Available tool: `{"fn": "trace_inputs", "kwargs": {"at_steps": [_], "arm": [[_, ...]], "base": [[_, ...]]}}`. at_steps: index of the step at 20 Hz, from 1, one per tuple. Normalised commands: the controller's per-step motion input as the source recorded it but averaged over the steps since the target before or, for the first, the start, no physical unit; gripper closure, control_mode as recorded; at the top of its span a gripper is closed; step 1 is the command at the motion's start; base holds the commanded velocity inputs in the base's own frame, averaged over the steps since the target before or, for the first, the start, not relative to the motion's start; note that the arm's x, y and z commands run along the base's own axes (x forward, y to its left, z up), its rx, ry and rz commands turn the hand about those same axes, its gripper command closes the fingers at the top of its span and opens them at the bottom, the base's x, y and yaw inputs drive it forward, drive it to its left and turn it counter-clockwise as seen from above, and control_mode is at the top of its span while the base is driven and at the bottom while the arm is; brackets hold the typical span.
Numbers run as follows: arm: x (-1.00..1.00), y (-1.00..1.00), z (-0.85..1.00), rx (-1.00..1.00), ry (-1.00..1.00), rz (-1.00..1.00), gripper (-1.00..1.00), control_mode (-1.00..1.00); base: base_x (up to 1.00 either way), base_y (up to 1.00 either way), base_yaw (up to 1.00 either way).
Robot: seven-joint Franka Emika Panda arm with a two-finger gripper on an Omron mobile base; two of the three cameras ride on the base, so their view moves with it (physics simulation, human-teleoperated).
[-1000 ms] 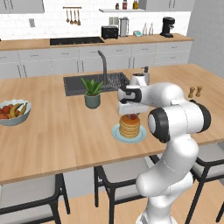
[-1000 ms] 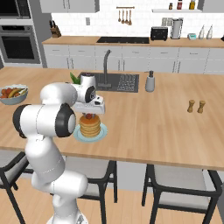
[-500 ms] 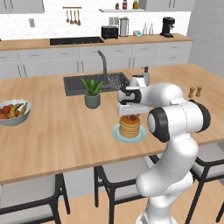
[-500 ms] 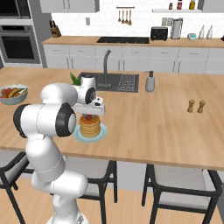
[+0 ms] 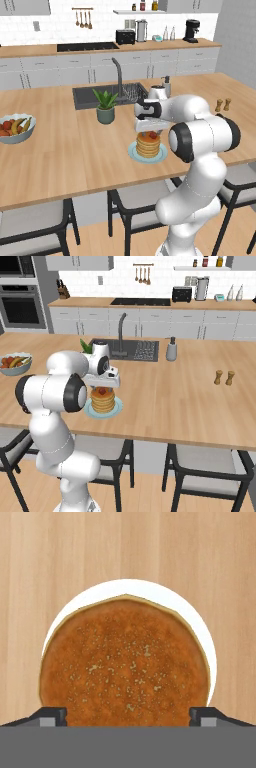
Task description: Take the strawberry from the fridge and place it on top of the pancake, located on the dining counter.
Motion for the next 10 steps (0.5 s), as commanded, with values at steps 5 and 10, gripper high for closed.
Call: {"fn": "trace_inputs", "kwargs": {"at_steps": [5, 10], "arm": [[0.00, 0.02, 0.00, 0.00, 0.00, 0.00, -1.00, -1.00], [0.00, 0.00, 0.00, 0.00, 0.00, 0.00, -1.00, -1.00]], "base": [[0.00, 0.00, 0.00], [0.00, 0.00, 0.00]]}}
